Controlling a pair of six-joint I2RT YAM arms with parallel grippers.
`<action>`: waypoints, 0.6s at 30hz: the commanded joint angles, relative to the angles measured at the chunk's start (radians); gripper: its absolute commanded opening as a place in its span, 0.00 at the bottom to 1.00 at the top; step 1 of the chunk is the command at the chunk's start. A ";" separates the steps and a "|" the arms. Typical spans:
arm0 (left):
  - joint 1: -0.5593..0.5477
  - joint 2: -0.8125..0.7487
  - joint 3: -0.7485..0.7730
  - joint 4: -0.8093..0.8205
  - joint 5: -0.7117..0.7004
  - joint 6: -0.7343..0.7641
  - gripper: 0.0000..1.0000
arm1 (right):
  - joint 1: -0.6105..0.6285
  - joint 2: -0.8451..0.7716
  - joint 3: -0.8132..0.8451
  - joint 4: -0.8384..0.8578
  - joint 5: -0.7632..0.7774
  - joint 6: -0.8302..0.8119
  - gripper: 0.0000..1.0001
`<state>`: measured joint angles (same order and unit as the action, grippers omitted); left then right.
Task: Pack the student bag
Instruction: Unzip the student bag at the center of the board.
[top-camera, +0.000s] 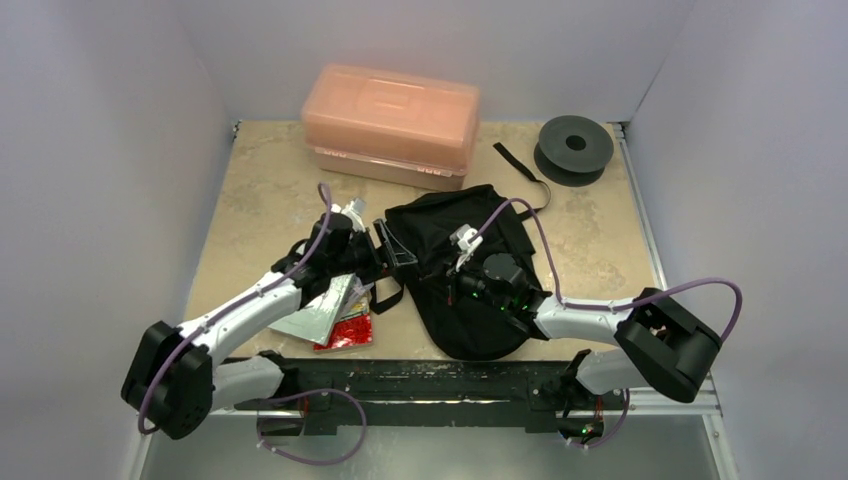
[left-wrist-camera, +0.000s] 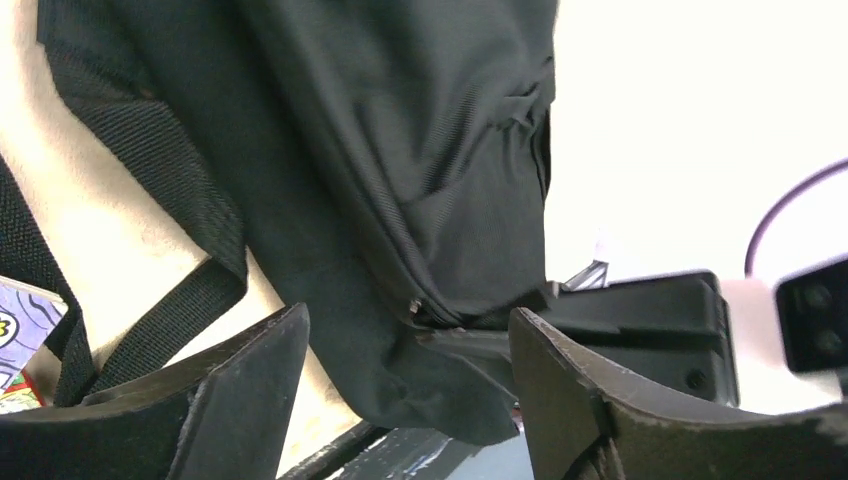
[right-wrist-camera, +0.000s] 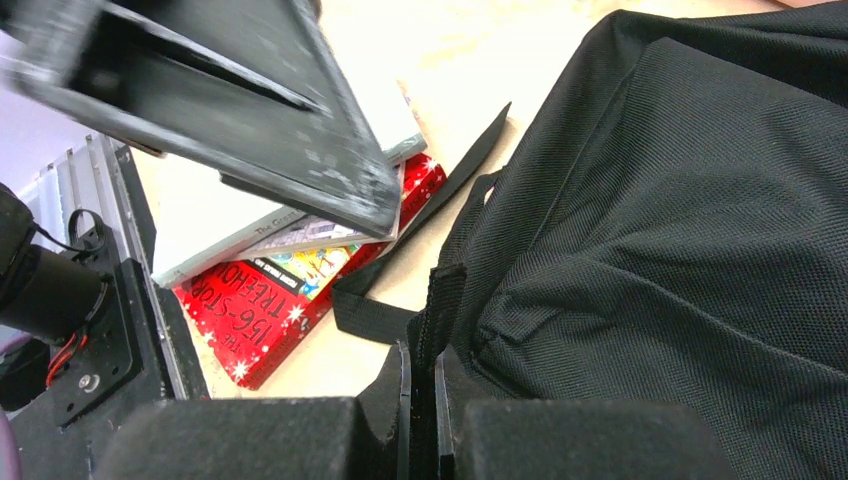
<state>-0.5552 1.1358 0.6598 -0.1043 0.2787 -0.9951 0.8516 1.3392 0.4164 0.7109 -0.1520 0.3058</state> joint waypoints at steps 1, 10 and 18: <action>0.060 0.128 -0.057 0.183 0.158 -0.183 0.69 | -0.007 -0.031 0.010 0.060 0.029 0.044 0.02; 0.064 0.383 -0.054 0.489 0.272 -0.256 0.62 | -0.008 0.041 0.036 0.097 0.009 0.094 0.09; 0.064 0.453 -0.078 0.563 0.289 -0.264 0.37 | -0.008 0.078 0.075 0.057 0.053 0.092 0.19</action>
<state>-0.4919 1.5589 0.6033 0.3393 0.5335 -1.2377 0.8486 1.4075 0.4294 0.7254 -0.1410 0.3939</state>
